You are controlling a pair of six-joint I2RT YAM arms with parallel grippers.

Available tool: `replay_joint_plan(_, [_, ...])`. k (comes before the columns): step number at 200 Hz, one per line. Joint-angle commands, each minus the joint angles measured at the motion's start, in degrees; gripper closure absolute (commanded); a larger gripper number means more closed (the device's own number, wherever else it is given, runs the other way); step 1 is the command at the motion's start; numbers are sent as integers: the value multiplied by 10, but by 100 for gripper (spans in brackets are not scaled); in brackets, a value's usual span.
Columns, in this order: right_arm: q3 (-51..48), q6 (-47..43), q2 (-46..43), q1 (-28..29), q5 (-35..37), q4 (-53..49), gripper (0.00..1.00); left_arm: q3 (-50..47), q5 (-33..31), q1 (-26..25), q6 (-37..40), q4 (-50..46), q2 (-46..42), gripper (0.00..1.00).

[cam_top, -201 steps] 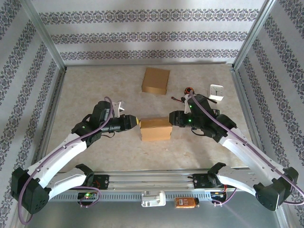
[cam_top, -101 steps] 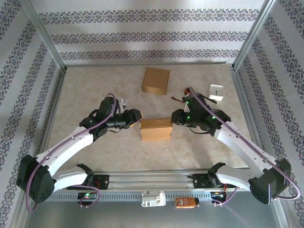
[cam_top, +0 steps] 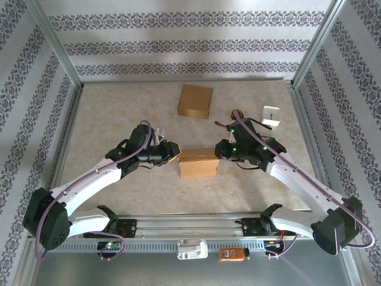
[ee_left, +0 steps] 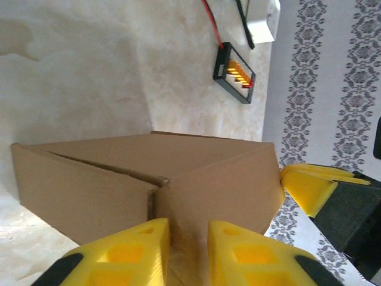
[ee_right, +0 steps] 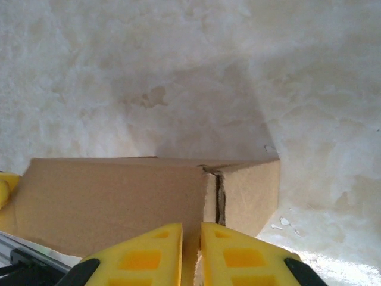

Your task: Fold the paper box

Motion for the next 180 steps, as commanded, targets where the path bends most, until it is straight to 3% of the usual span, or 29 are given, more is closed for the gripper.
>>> replay_joint_plan(1, [-25, 1, 12, 14, -1, 0, 85, -16, -23, -9, 14, -26, -9, 81])
replay_joint_plan(31, [-24, -3, 5, 15, 5, -9, 84, -25, -42, -10, 30, -60, -16, 86])
replay_joint_plan(61, [12, -3, -16, 14, 10, -16, 77, -18, -47, -10, 38, -62, -31, 87])
replay_joint_plan(100, [27, -1, -31, 11, 33, -16, 63, 6, -48, -11, 63, -61, -49, 51])
replay_joint_plan(115, [22, -6, -24, 10, 28, -13, 60, 5, -50, -12, 68, -63, -48, 44])
replay_joint_plan(152, [-3, -10, 1, 10, 5, 6, 59, -10, -26, -17, 70, -40, -27, 43])
replay_joint_plan(180, [-43, -23, 18, 13, 20, 8, 65, -17, 3, -35, 97, -65, 17, 55])
